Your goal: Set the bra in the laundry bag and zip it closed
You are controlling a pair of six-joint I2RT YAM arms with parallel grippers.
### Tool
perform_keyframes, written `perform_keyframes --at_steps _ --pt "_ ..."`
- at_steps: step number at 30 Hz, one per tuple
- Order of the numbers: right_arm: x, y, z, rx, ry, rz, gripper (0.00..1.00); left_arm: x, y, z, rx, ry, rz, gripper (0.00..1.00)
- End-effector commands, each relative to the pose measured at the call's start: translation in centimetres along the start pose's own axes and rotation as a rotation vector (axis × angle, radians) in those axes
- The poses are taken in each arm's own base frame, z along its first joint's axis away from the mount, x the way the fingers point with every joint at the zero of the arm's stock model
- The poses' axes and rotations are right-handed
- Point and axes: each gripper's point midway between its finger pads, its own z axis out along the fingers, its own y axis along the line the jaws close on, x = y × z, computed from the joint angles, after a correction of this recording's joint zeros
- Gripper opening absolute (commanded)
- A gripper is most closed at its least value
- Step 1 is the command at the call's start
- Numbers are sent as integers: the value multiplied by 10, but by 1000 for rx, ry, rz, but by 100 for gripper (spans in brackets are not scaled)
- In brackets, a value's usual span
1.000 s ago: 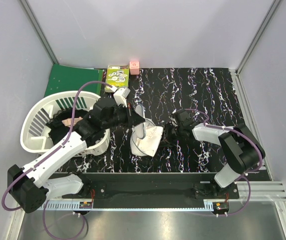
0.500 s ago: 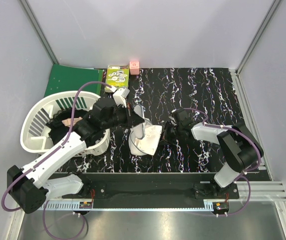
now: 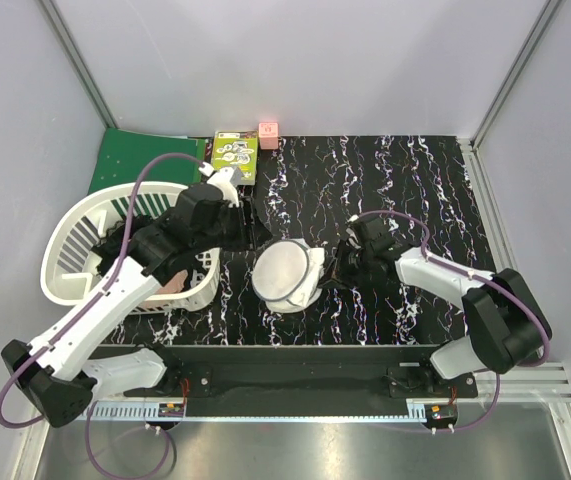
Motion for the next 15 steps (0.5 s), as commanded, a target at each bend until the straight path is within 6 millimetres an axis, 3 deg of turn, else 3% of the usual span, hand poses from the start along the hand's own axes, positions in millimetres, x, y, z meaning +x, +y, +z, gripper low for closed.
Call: perform_keyframes --at_steps 1,5,9,10,11,12,13,14,15 --pt "-6 10 -8 5 -27 -44 0 -42 -23 -24 5 -117 41 50" --pt "-8 16 -14 6 -33 -50 0 -36 -59 -7 128 -55 1 44" --pt "-10 18 -19 20 -39 -48 0 -3 -93 23 252 125 23 53" --pt "-8 15 -19 36 -28 -42 0 3 -97 28 258 152 38 55" --pt "-9 17 -19 38 -29 -42 0 22 -97 41 246 225 58 56" --pt "-9 18 -20 36 -27 -37 0 23 -101 43 239 237 70 55" --pt "-8 19 -22 31 -29 -33 0 29 -100 47 222 253 89 52" --pt "-9 21 -23 26 -29 -32 0 38 -105 51 228 278 99 42" --pt "-9 23 -26 23 -34 -33 0 42 -108 56 233 290 102 37"
